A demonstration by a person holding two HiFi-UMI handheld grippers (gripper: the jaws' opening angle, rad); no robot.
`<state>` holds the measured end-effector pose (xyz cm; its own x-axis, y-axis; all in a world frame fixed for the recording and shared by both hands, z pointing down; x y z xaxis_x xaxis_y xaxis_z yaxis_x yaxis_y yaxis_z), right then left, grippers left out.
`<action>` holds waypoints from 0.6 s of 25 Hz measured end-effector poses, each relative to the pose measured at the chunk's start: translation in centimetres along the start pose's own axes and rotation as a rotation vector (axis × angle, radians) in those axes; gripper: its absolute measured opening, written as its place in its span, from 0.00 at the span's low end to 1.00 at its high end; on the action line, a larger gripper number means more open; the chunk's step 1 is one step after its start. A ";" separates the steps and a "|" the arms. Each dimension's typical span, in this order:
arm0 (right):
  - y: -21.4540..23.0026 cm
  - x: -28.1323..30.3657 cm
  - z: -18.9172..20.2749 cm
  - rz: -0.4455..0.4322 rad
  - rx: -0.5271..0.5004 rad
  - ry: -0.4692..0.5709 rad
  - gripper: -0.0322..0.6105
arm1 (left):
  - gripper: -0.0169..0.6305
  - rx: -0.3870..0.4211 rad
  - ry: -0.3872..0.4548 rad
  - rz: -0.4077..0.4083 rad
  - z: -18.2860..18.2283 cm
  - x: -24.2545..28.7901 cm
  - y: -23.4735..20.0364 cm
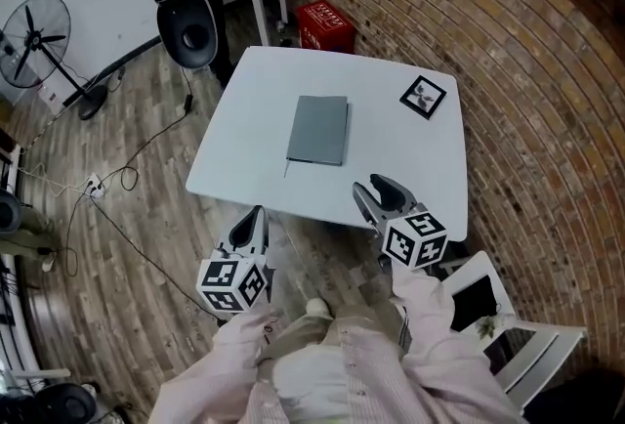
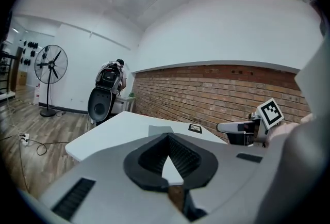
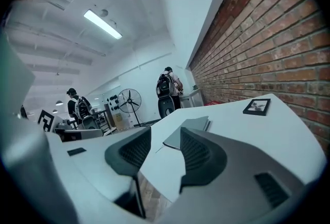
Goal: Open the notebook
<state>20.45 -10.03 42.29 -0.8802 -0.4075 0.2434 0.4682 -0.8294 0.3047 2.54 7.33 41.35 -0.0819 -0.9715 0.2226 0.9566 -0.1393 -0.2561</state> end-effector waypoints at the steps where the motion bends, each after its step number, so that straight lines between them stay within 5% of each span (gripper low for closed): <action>1: 0.1 0.5 0.1 0.007 0.005 -0.001 0.30 | 0.01 -0.002 -0.004 0.004 0.0 0.3 -0.5; 15: 2.6 6.3 1.2 0.072 0.084 -0.054 0.30 | 0.01 -0.059 -0.074 0.040 1.0 5.5 -5.1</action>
<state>16.22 -14.29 45.70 -0.8395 -0.4421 0.3160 0.5373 -0.7626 0.3604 -2.47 2.91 44.81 -0.0212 -0.9600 0.2793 0.9403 -0.1141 -0.3206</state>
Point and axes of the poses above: the fingertips, and each gripper's own axes: x forward along the fingers, y to its right, z out of its underside, the point moved 4 cm from there along -x, backward along the fingers, and after that the axes turned 4 degrees about z, right-handed, at the moved point
